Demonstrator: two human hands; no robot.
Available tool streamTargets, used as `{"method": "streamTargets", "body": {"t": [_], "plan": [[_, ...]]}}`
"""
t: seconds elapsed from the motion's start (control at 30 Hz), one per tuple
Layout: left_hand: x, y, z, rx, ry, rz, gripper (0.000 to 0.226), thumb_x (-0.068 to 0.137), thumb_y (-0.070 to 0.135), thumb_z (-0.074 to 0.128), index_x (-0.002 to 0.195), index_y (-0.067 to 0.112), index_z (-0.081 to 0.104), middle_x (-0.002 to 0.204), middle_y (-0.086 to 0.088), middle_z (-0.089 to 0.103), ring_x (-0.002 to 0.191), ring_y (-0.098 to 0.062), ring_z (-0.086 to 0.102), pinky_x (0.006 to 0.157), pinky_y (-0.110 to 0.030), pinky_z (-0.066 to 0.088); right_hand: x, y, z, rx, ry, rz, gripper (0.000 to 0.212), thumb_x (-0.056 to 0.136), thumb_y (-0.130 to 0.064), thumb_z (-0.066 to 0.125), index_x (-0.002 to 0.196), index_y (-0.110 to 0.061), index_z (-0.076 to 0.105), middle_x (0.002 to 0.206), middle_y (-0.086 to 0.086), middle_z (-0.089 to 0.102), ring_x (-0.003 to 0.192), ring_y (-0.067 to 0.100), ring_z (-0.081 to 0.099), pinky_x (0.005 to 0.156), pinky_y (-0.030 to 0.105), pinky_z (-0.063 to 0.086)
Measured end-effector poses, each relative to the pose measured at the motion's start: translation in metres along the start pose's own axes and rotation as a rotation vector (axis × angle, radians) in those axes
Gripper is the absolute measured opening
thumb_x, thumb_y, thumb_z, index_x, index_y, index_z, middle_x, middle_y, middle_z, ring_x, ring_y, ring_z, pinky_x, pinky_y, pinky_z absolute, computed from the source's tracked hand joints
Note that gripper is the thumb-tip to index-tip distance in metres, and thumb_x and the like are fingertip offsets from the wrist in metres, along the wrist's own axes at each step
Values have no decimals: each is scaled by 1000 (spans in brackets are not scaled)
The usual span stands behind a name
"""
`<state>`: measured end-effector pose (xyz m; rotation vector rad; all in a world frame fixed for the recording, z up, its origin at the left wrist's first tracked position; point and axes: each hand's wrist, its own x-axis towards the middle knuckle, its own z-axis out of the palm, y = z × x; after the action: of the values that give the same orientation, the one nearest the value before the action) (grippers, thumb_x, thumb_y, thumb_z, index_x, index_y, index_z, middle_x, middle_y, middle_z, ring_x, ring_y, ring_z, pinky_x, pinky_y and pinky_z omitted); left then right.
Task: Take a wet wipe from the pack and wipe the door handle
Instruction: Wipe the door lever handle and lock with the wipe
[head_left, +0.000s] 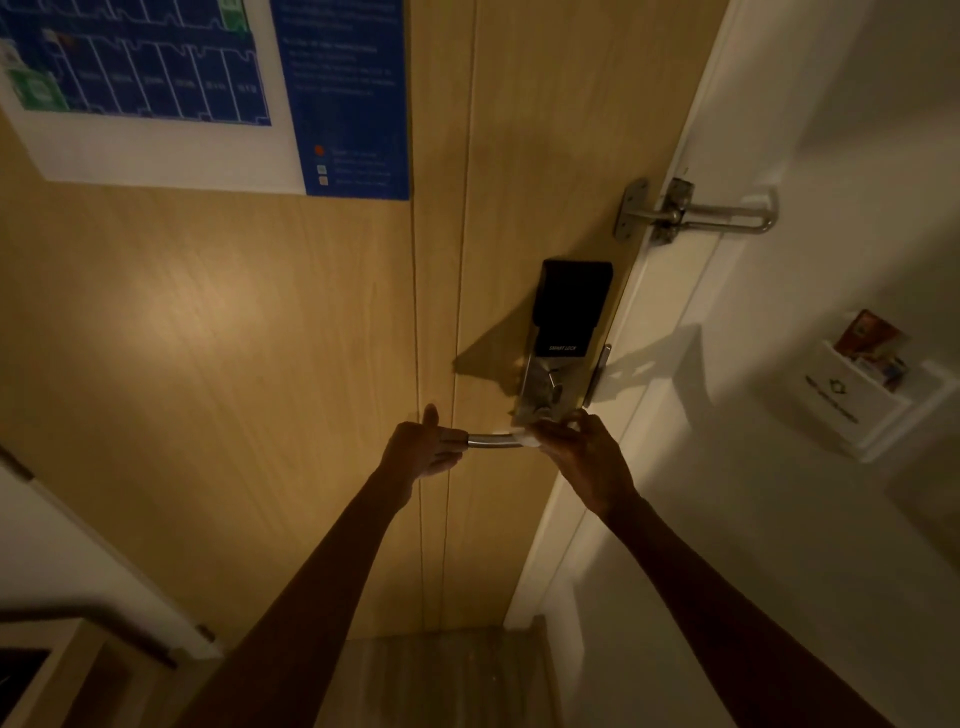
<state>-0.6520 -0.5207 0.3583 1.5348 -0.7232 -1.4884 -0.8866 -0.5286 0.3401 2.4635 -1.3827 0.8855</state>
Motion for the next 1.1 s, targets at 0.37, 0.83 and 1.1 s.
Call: {"method": "streamTargets", "body": {"t": [0.37,0.83,1.1], "plan": [[-2,-9,-4,74,-2,50,52,98,47,39,78,12,72,89,-10,74,74,-20,70,64,-26,54,-15,4,-21,50,-37,142,37,76,-18,81,112,-20,72,83,4,71,75,16,65,65,24,56],[-68,-44,-8,226,-54,189,14,87,19,69,90,6,72,75,-7,69,57,-11,63,51,-21,50,-34,-27,-35,379,20,282,24,94,-23,62,110,-8,71,107,6,74,95,17,71,76,14,51],[-132,-81,-24,339,120,274,34,82,21,74,114,12,67,99,-13,74,85,-29,72,80,-46,60,-40,-70,-50,669,-157,215,23,96,-24,58,109,-6,63,100,1,69,87,7,64,63,0,45]]}}
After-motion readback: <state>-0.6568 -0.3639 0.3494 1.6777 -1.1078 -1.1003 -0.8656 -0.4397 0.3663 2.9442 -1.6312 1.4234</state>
